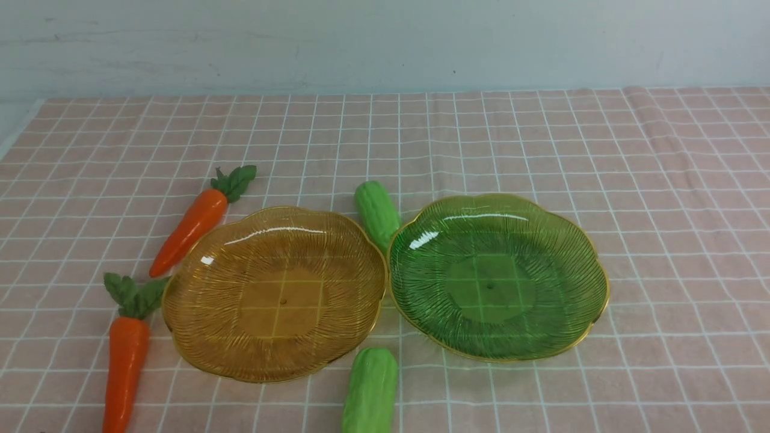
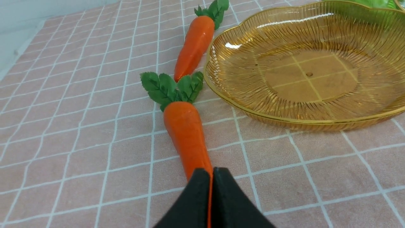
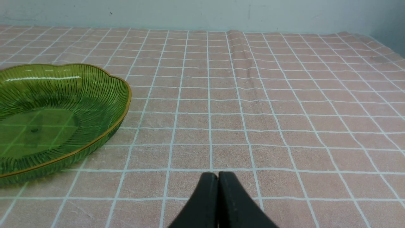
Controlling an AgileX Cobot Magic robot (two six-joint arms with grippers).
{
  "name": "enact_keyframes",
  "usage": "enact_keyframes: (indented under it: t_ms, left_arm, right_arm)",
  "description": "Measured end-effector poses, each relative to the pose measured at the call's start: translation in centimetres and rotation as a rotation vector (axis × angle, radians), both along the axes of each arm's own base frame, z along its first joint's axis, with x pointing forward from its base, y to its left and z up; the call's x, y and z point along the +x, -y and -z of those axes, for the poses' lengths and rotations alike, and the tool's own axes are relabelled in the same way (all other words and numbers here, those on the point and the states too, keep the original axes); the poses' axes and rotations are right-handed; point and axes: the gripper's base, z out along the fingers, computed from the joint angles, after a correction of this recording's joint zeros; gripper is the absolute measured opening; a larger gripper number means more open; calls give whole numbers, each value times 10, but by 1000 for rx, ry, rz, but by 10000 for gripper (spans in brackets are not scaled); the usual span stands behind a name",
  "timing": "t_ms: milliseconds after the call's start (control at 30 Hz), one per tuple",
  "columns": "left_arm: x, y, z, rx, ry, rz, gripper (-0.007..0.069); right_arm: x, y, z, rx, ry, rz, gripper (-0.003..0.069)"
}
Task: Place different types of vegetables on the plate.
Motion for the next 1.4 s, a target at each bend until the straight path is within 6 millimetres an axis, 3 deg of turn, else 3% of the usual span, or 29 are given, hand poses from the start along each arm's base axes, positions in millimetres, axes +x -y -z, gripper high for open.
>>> enact_keyframes:
  t_ms: [133,300,433,567,633,767,867,933,1000,1100,1167,1400]
  left_arm:
    - [1,2,-4,-69,39,-3,-4]
    - [3,5,-17,-440,151,-38,-4]
    - [4,5,-23,-628,197,-58,-4]
    - [4,-3,-38,-811,360,-111,-4]
    - [0,-6,-61,-852,454,-103,-4]
    - [-21,0,-133,-745,560,22,-4]
    - [-19,14,-168,-612,390,120,-4]
    - [1,22,-175,-522,169,152,-4]
    - [30,26,-169,-398,-107,148,-4]
    - [72,23,-140,-242,-437,95,-4]
    - [95,21,-118,-208,-598,46,-4]
    - [143,18,-75,-233,-776,-52,-2]
  right_arm:
    - [0,0,0,0,0,-5,-15]
    - [0,0,0,0,0,-5,-15]
    - [0,0,0,8,0,-6,-15]
    - [2,-4,-7,272,93,-1,-15]
    - [2,-5,-15,452,181,8,-15]
    - [2,-2,-26,713,301,34,-15]
    - [2,0,-28,788,336,47,-15]
    - [2,0,-28,793,336,47,-15]
    - [2,0,-28,797,336,47,-15]
    - [2,-1,-27,799,314,43,-15]
    - [0,-9,-32,752,211,-8,-15]
    - [-1,-21,-107,396,-49,-143,-15]
